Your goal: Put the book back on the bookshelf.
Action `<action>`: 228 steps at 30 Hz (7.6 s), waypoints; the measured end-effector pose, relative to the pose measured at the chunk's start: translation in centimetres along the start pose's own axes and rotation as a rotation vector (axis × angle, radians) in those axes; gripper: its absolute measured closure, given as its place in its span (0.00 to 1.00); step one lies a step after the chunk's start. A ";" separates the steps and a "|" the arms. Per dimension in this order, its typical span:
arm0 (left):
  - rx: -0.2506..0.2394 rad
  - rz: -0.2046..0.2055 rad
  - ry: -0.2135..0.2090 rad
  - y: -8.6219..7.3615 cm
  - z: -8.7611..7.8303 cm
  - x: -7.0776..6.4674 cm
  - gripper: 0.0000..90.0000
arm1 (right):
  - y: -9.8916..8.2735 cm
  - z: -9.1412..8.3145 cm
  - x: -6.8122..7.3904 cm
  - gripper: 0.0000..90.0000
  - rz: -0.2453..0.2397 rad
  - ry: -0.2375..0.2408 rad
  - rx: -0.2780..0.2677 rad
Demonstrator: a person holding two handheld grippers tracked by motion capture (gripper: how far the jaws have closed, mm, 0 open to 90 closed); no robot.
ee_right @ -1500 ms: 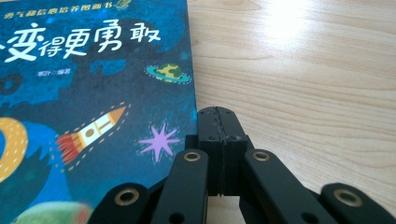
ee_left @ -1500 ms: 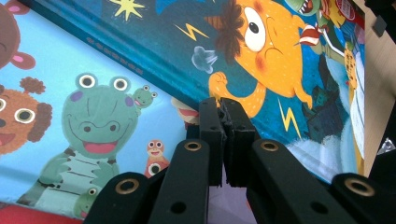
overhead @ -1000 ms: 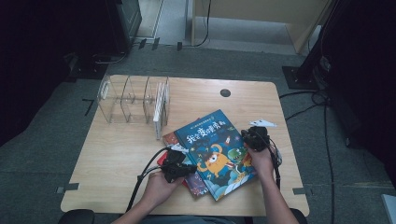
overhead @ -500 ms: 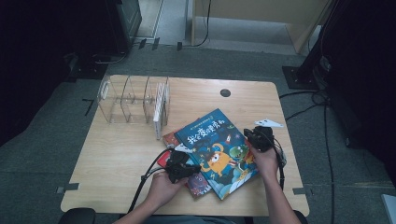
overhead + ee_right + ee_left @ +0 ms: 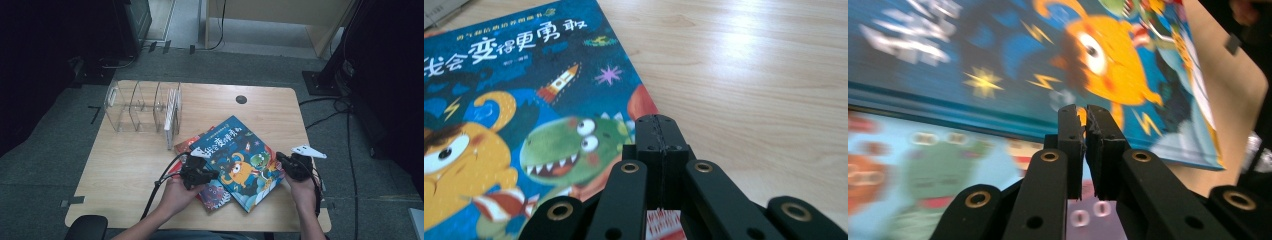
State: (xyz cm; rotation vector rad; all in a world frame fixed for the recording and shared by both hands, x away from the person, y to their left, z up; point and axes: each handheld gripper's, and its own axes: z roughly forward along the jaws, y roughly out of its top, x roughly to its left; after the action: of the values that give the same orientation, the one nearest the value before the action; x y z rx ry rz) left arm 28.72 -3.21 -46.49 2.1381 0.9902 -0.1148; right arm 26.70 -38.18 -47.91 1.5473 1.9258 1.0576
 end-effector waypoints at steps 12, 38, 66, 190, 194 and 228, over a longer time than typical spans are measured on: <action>-0.025 -0.016 0.070 1.1 -2.5 3.5 0.88 | -2.9 -2.6 -0.7 1.00 -0.005 -0.047 0.055; -0.051 -0.010 0.099 0.3 -3.4 4.9 0.53 | -3.3 -1.6 -2.4 1.00 0.040 -0.063 0.119; -0.058 -0.057 0.204 -2.0 -3.7 6.9 0.46 | 1.6 4.6 -4.0 1.00 0.021 -0.037 0.126; -0.031 -0.144 0.136 -3.3 -4.7 5.0 0.39 | 3.1 6.1 -2.3 1.00 -0.015 0.068 0.165; -0.024 -0.141 0.147 -3.0 -4.2 5.4 0.34 | 3.1 5.9 -2.4 1.00 0.031 0.062 0.140; -0.012 -0.272 0.130 -2.3 -3.2 6.5 0.44 | 2.7 5.9 -0.4 1.00 -0.050 0.085 0.168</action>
State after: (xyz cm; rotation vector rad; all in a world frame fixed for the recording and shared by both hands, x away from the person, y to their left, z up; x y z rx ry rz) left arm 30.95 3.88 -48.00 2.0100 1.3517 -0.1027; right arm 32.86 -36.69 -49.36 1.5560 2.1478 0.9763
